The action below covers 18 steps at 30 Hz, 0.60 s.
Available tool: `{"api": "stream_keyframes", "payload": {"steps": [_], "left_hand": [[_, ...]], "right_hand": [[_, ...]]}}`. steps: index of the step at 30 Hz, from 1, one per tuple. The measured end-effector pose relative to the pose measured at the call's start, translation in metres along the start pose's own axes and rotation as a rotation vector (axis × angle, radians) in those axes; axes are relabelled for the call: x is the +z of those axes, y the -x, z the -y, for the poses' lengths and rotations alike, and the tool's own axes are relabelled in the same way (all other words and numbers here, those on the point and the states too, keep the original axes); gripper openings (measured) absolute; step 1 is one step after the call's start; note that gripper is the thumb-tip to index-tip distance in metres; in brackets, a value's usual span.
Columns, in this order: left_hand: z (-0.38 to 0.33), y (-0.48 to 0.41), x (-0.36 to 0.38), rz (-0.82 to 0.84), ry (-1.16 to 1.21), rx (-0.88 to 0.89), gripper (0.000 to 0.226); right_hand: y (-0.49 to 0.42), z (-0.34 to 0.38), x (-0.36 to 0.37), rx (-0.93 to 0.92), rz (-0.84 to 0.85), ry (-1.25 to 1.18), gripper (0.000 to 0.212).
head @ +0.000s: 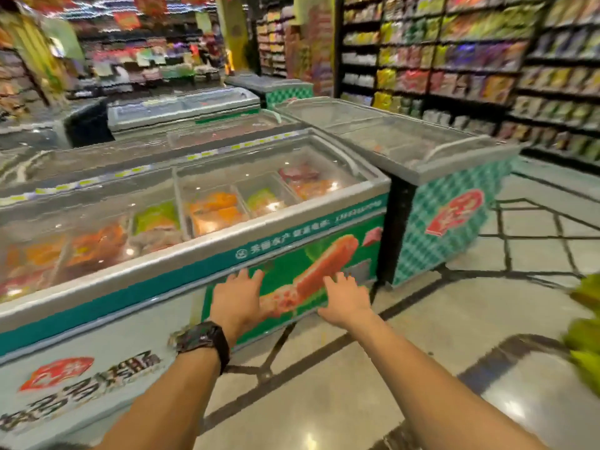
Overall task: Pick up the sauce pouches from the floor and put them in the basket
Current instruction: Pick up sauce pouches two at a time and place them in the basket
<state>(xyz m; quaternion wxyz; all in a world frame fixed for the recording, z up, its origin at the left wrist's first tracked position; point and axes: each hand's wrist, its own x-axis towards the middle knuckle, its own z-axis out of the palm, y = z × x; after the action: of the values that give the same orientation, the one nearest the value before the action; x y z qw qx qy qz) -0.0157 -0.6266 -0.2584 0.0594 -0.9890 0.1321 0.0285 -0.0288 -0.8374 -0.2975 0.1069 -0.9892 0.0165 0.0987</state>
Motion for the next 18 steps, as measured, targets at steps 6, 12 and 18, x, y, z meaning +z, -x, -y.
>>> {"api": "stream_keyframes", "payload": {"steps": [6, 12, 18], "left_hand": [[-0.180, -0.103, -0.022, -0.063, -0.009, 0.405, 0.078], [-0.336, -0.169, -0.030, -0.043, -0.029, 0.716, 0.073], [-0.447, -0.256, -0.033, -0.033, 0.019, 0.927, 0.074]], "right_hand": [[0.029, -0.180, -0.032, 0.411, -0.079, -0.091, 0.066], [0.059, -0.306, -0.036, 0.748, -0.099, -0.163, 0.061], [0.037, -0.402, -0.042, 0.981, -0.100, -0.217, 0.064]]}}
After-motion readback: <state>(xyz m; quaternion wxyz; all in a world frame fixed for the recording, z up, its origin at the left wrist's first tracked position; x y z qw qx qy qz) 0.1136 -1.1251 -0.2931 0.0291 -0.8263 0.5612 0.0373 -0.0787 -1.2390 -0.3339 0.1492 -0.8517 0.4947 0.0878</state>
